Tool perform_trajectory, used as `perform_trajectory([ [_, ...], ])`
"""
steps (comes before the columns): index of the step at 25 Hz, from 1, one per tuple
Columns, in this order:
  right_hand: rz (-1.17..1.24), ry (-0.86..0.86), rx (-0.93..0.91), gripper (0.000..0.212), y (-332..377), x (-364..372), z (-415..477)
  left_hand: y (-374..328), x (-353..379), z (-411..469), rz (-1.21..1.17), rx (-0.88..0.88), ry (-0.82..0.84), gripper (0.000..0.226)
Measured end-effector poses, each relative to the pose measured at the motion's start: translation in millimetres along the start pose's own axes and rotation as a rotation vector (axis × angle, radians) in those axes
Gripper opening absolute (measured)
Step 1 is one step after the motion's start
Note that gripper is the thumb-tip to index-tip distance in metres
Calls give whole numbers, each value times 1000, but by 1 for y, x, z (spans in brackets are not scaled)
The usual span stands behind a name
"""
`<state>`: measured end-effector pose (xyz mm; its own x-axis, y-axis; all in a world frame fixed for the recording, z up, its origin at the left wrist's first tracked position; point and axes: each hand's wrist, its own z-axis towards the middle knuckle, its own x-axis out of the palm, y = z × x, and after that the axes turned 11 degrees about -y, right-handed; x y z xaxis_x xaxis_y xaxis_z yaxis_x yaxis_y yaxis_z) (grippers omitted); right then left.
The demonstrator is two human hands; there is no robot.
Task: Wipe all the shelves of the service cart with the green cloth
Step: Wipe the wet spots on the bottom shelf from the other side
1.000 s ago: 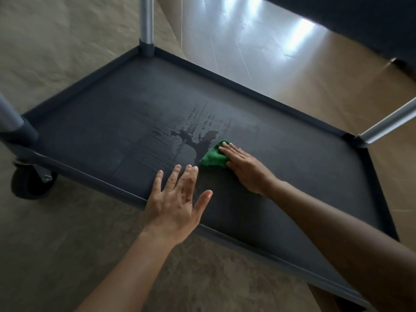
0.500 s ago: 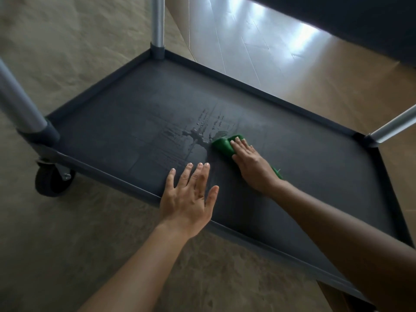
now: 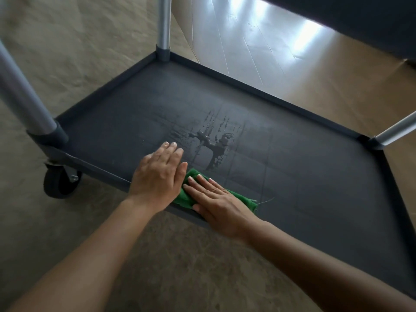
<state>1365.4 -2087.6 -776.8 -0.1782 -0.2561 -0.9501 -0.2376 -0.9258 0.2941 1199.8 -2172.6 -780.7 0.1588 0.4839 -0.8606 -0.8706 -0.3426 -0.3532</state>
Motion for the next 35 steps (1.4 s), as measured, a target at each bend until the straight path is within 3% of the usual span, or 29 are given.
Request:
perform_trajectory([
  [7, 5, 2, -70, 51, -44, -6, 32, 14, 15, 3, 60, -14, 180, 70],
  [13, -68, -122, 296, 47, -125, -13, 112, 13, 17, 1, 85, -24, 223, 73],
  [17, -117, -135, 481, 49, -140, -14, 136, 12, 14, 3, 75, -52, 218, 77],
  [22, -88, -171, 260, 49, -80, -6, 86, 8, 11, 3, 68, -90, 209, 80],
  [27, -12, -28, -25, 51, -10, 0, 10, 8, 10, 1, 50, -122, 184, 80],
  [32, 60, 59, -143, 51, -22, -7, 8, 4, 10, -4, 29, -113, 184, 85],
  [35, 42, -12, -48, 49, -59, -11, 42, 3, 10, -5, 35, -117, 193, 88],
])
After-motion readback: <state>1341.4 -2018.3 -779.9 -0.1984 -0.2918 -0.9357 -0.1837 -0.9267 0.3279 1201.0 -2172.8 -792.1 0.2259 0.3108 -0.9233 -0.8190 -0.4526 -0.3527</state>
